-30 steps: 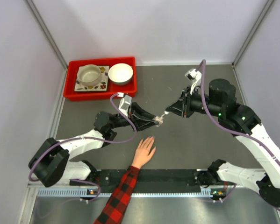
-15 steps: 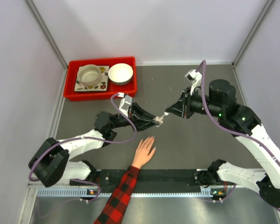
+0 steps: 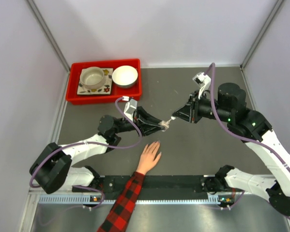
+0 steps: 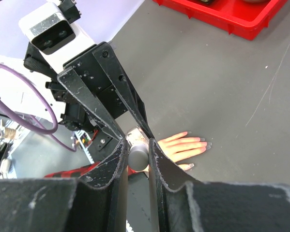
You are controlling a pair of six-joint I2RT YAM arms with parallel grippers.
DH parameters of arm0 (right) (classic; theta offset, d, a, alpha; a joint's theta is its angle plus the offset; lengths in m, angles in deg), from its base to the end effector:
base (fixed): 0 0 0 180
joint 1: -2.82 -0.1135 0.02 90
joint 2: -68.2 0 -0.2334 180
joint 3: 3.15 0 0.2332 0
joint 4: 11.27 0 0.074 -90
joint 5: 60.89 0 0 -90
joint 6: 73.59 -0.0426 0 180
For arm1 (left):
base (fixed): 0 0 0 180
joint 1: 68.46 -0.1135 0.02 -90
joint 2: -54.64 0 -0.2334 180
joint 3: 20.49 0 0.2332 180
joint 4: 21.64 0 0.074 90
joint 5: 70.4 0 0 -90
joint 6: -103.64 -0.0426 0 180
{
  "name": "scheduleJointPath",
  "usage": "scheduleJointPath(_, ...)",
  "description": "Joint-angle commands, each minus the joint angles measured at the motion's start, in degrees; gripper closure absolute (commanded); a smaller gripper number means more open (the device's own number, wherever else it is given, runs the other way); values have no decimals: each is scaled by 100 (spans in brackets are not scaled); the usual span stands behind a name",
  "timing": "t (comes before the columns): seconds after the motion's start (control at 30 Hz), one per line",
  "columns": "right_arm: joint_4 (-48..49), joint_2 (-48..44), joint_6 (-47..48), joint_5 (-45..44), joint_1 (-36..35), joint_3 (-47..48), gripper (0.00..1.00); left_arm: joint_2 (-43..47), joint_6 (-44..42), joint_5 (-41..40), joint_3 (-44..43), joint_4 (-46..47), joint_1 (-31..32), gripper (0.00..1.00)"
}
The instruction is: Paint the nails
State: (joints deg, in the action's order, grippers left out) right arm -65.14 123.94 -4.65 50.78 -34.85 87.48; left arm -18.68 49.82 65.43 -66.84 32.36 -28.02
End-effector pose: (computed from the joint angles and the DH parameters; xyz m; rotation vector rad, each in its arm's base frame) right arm 0.1386 0.1269 0.4029 -0.5597 1.9415 1.0344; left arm 0.1729 -0.1875 0.2784 0.8493 1.1376 -1.5702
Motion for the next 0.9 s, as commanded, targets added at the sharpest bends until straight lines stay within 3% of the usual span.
scheduleJointPath(0.0, 143, -29, 23, 39, 40, -13, 100, 195, -103, 23, -169, 211, 16, 100)
scheduleJointPath(0.87, 433, 24, -118, 162, 40, -181, 100, 160, -50, 41, -205, 290, 60, 100)
